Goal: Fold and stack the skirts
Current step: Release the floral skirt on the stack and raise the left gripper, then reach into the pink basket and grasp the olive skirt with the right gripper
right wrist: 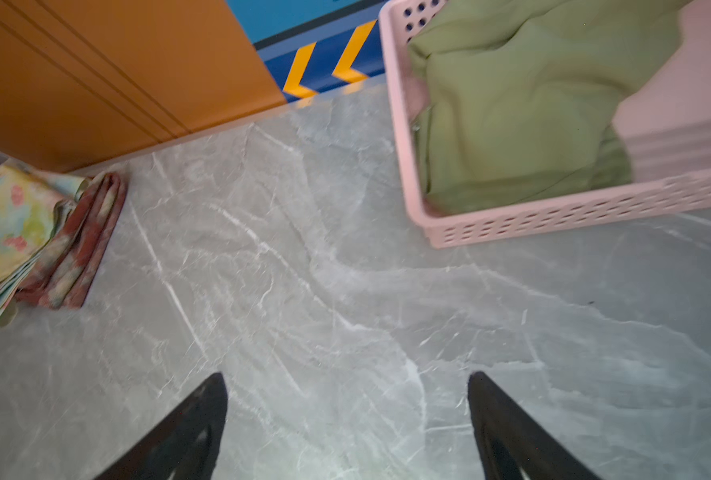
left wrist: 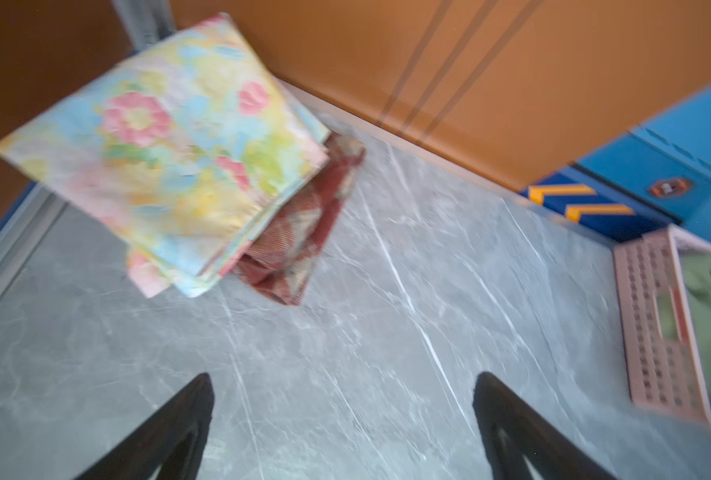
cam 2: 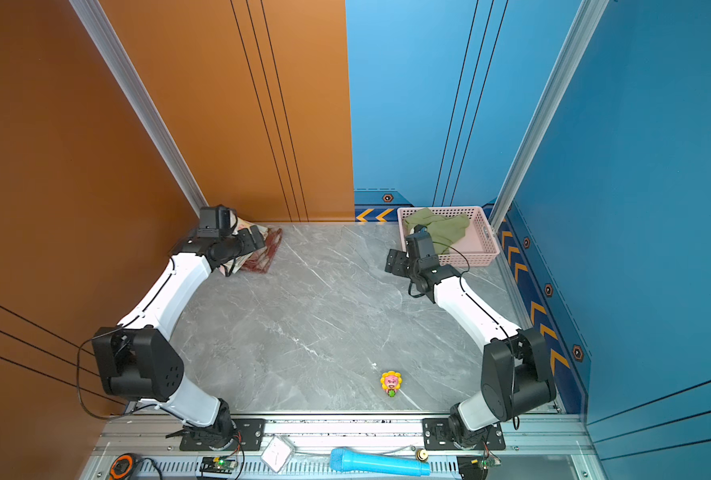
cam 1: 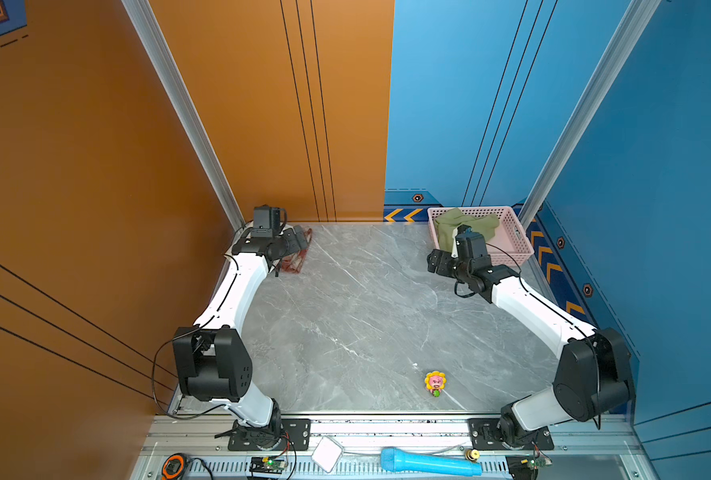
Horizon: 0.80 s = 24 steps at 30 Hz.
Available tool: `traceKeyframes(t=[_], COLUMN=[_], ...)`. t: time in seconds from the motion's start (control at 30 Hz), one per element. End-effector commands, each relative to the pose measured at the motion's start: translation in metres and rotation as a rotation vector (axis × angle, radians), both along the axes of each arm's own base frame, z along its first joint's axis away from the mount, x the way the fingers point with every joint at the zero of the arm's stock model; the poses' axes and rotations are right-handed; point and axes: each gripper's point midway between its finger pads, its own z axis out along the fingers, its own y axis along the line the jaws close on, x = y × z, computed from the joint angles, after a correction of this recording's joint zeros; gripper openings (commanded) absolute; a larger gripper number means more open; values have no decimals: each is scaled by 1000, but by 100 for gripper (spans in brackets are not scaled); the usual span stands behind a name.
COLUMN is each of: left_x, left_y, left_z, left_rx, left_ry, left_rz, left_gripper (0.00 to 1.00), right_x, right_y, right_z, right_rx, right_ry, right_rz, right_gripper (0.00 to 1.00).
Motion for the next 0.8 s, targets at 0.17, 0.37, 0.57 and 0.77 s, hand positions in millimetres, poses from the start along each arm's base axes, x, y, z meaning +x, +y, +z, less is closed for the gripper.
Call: traceKeyframes(t=[0.17, 0.37, 0.57, 0.77], left_x=[-57, -91, -102, -88], left_y=[-106, -136, -148, -141], left_z=[-12, -13, -16, -21], left_rx=[212, 197, 174, 132], left_ry=[69, 20, -32, -43], left_rz=[-528, -671, -733, -693], left_gripper=[98, 98, 98, 98], right_x=[59, 110, 171, 218], right_y=[-84, -111, -111, -108], right_z=[-10, -35, -71, -101], right_rx=[-101, -120, -85, -1], right_ry=[60, 96, 99, 91], right_rz=[-162, -194, -195, -244], right_gripper=[91, 91, 91, 90])
